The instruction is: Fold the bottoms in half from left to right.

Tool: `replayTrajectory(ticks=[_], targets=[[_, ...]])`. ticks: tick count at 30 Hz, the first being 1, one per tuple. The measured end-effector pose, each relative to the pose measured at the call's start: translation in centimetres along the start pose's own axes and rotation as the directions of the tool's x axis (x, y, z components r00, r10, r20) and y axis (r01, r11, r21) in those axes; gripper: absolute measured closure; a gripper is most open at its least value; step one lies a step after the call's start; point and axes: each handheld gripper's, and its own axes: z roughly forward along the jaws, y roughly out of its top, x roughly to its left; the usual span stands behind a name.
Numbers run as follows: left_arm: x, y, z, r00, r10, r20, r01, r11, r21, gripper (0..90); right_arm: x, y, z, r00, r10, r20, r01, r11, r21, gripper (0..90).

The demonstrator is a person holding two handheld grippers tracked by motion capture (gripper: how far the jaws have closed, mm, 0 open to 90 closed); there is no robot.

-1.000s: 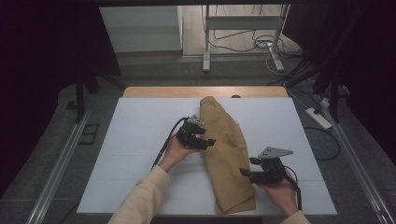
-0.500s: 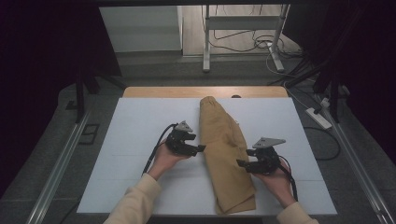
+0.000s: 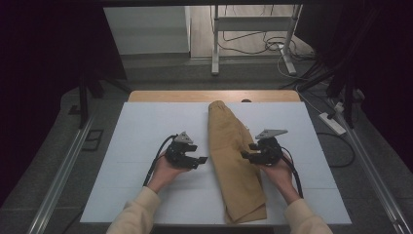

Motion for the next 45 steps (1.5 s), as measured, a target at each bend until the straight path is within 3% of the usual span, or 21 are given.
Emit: replayTrajectory(ticks=[7,12,20,28,31,34,36,39,45], targets=[[0.3,-0.4,-0.2,0.9999,-0.016,0.001,0.016,0.9999,0.001,30.7,-0.8,1.0,2.1,1.0000,0.005,0.003,-0.005,1.000,0.030,59.7],[0.4,-0.7,-0.3,0.9998,-0.019,-0.004,0.019,0.9998,0.003,30.7,-0.8,1.0,2.3,0.9998,-0.017,0.014,0.016,0.999,0.049,83.9],[0.4,-0.7,-0.3,0.9998,-0.019,-0.006,0.019,0.9998,0.003,30.7,-1.6,0.8,1.1,0.9990,0.013,0.043,-0.016,0.999,0.049,86.6],[0.5,-0.7,-0.4,0.9998,-0.020,-0.007,0.020,0.9998,0.001,30.5,-2.6,-0.7,0.9,0.9962,0.047,0.073,-0.055,0.993,0.107,86.4],[0.6,-0.7,-0.5,0.9997,-0.020,-0.010,0.020,0.9998,-0.003,30.4,-2.7,-0.9,1.1,0.9960,0.041,0.080,-0.050,0.992,0.115,83.0],[0.6,-0.7,-0.7,0.9997,-0.022,-0.012,0.022,0.9997,-0.008,30.3,-2.5,-0.9,1.1,0.9925,0.025,0.119,-0.038,0.993,0.109,63.3],[0.6,-0.6,-0.8,0.9996,-0.023,-0.015,0.022,0.9997,-0.009,30.3,-2.3,-0.7,0.7,0.9903,0.027,0.137,-0.036,0.997,0.065,53.4],[0.7,-0.6,-0.8,0.9997,-0.020,-0.016,0.020,0.9998,-0.010,30.2,-1.7,-0.3,0.1,0.9940,0.008,0.109,-0.011,1.000,0.024,47.4],[0.8,-0.7,-0.9,0.9996,-0.022,-0.017,0.021,0.9997,-0.010,30.0,-0.3,0.0,0.1,0.9987,-0.044,0.027,0.043,0.999,0.011,42.2]])
